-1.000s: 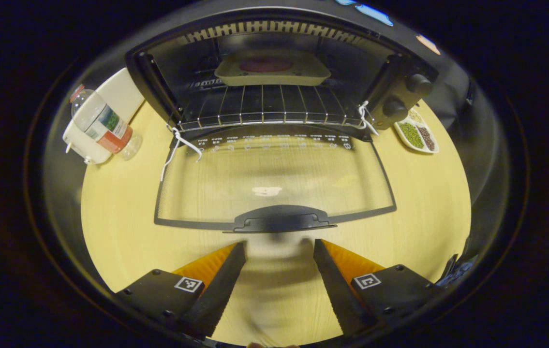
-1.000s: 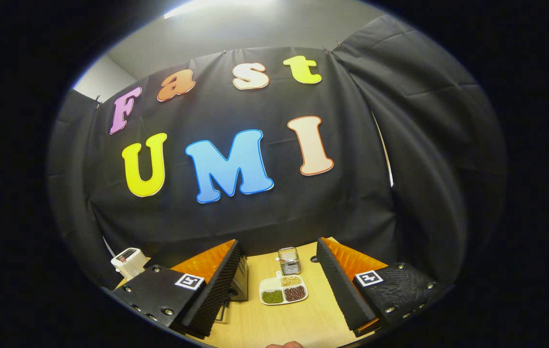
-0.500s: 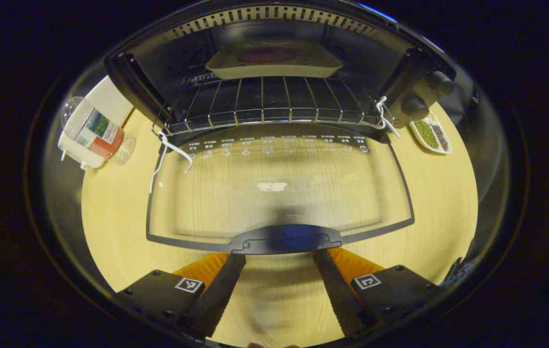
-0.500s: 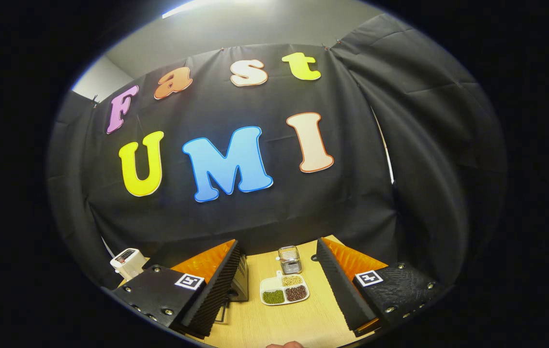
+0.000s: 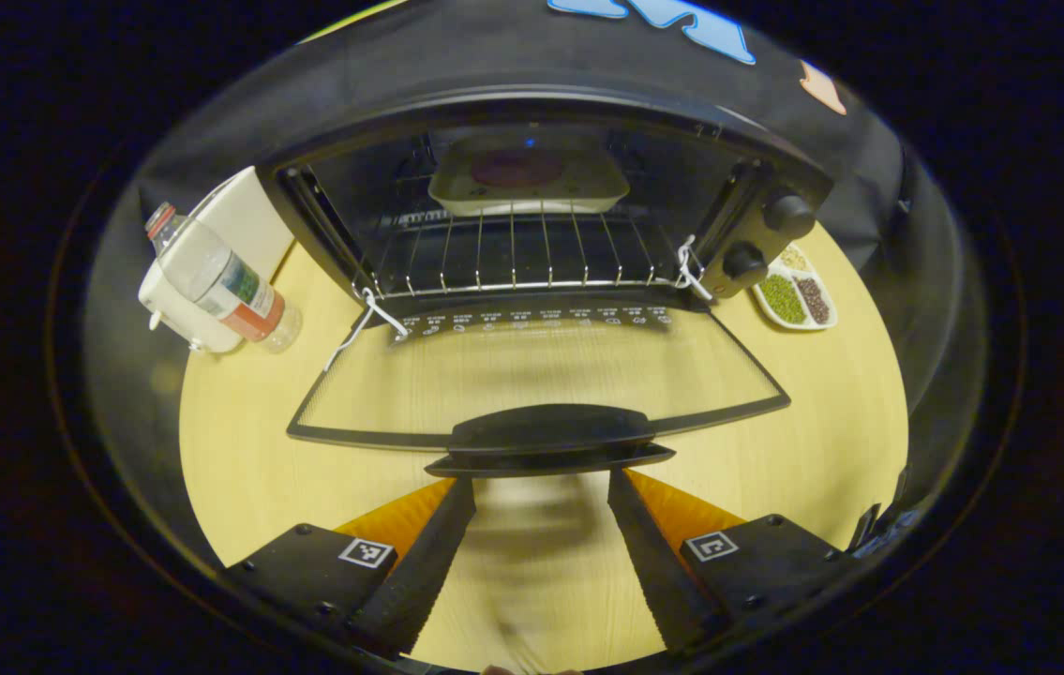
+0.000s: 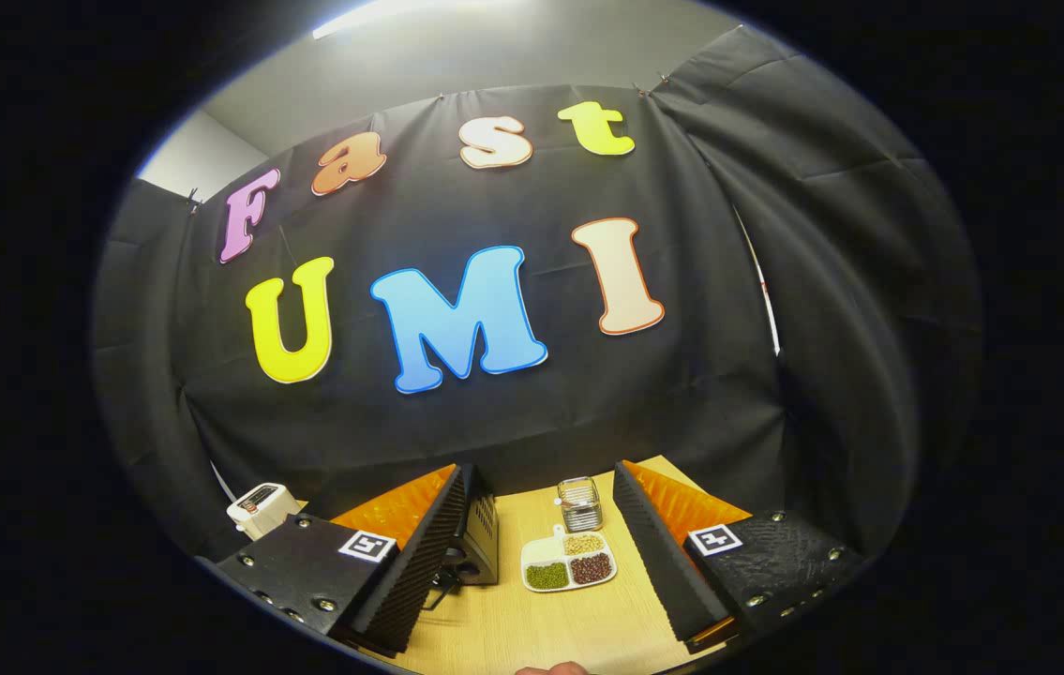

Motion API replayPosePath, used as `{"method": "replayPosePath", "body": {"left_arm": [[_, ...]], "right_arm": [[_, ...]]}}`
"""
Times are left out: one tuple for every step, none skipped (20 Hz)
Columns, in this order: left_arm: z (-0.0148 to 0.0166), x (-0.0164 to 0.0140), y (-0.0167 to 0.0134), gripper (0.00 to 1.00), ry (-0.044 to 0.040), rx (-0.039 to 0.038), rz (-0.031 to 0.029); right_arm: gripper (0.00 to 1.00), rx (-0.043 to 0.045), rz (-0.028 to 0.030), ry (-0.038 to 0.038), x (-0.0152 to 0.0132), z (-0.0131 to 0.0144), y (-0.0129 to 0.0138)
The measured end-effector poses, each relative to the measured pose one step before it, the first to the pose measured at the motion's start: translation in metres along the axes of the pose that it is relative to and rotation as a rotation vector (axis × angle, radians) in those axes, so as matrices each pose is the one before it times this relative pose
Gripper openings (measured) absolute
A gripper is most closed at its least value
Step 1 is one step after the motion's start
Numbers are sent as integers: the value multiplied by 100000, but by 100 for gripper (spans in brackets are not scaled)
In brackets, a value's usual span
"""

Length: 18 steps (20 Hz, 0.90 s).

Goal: Open the electric oven with the left hand, put the food in, and close the electric oven.

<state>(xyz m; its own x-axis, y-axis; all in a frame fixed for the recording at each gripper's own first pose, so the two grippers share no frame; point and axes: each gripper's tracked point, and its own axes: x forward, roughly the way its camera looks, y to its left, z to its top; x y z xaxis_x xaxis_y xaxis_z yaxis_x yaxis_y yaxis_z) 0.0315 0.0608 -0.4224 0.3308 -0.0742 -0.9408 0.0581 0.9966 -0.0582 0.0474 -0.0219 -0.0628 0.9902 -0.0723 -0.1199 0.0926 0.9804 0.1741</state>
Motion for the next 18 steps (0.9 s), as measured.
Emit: {"method": "replayPosePath", "body": {"left_arm": [[488,-308,117,100,-2289,1104,784],[470,-111,100,97,-1946,712,958],[390,-80,-136,98,-717,-706,57],[386,-38,-395,99,-961,-1293,-884],[338,4,-214,100,-994,-428,-408],[221,-11,101,98,-437,576,440],[255,71,85,98,-412,1137,521],[223,-30,83,97,-394,514,398],[120,-117,-161,100,-480,376,208],[286,-288,32,98,-924,166,357],[398,-220,3,100,-1150,182,302],[484,-3,-187,98,-1416,-33,-800],[283,-225,-457,98,-1114,-1192,-2020],[205,-91,-52,98,-465,-1134,-162],[257,28,181,98,-1136,-116,395],[270,-13,184,98,-704,-27,742],[186,-681,231,100,-1024,-492,41],[268,-370,150,100,-910,-1390,-775]], "right_arm": [[98,373,-59,-4,-53,-2,-10],[98,348,88,7,-134,14,-29],[98,198,-220,119,-89,-40,-140],[98,96,-279,25,-122,11,-112],[98,-28,-329,-281,-230,125,-234],[98,-165,-591,-354,-136,133,-246],[98,-59,-604,-224,-83,90,-316],[98,74,-557,71,-43,19,-284],[98,259,-401,56,-10,54,-124],[98,295,-206,-86,-10,53,-119],[98,96,-39,91,-71,22,-20],[98,-41,99,150,37,-95,-60],[98,22,254,281,-4,-62,24],[98,88,355,295,-19,-122,85],[98,-120,99,338,-5,-155,97],[98,-92,258,378,5,-187,98],[98,-127,128,375,-7,-100,108],[98,91,54,325,-168,-179,19]]}}
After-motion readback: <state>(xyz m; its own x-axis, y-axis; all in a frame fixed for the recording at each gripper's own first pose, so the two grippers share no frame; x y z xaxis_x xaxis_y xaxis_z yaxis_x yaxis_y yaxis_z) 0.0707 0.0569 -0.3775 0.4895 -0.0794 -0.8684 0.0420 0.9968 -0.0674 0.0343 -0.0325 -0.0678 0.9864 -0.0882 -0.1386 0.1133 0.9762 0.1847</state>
